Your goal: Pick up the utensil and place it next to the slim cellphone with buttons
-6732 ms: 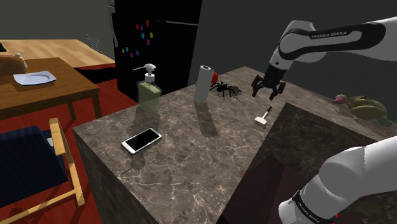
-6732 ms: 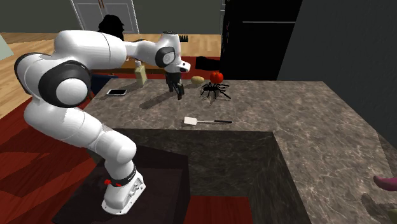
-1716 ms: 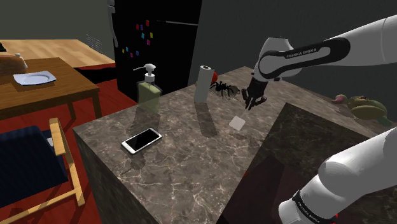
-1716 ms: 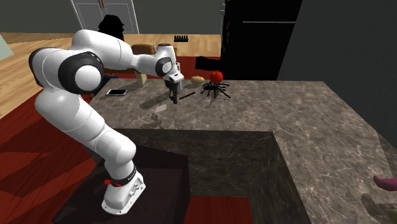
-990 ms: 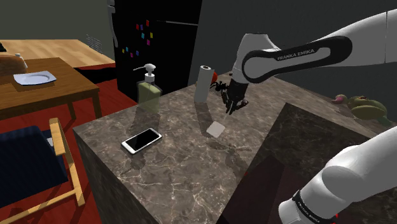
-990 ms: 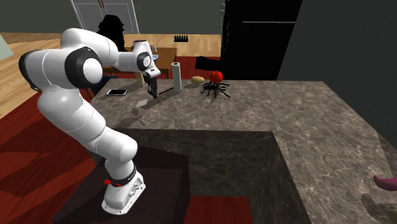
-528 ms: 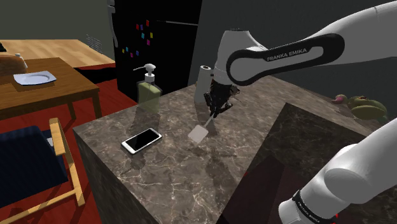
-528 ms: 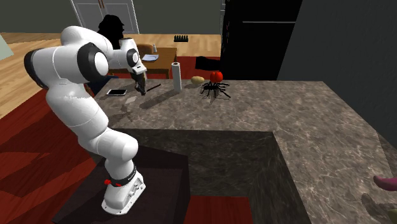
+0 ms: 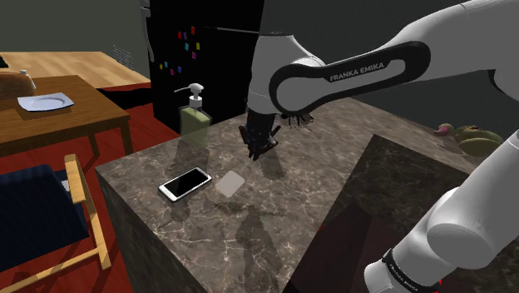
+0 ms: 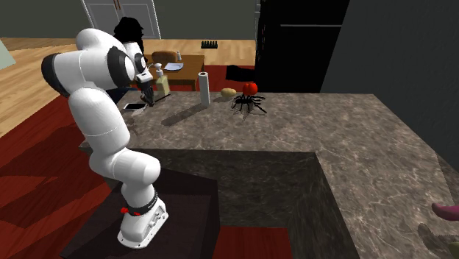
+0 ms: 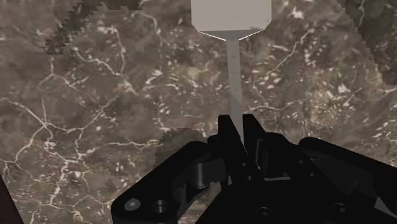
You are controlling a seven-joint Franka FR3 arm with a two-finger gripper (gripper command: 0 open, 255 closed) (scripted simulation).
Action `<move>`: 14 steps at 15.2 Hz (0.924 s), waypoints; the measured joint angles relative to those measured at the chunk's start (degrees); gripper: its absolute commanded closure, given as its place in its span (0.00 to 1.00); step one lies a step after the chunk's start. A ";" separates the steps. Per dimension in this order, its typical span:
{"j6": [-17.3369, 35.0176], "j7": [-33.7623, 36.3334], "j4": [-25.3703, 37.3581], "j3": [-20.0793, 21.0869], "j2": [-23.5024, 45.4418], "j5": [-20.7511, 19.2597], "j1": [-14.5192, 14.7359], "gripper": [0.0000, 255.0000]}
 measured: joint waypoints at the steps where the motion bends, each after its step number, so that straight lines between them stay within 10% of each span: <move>1: -0.76 1.65 1.84 0.73 1.34 -0.61 0.66 1.00; 14: 7.29 6.07 -1.43 1.31 7.10 -4.30 1.73 1.00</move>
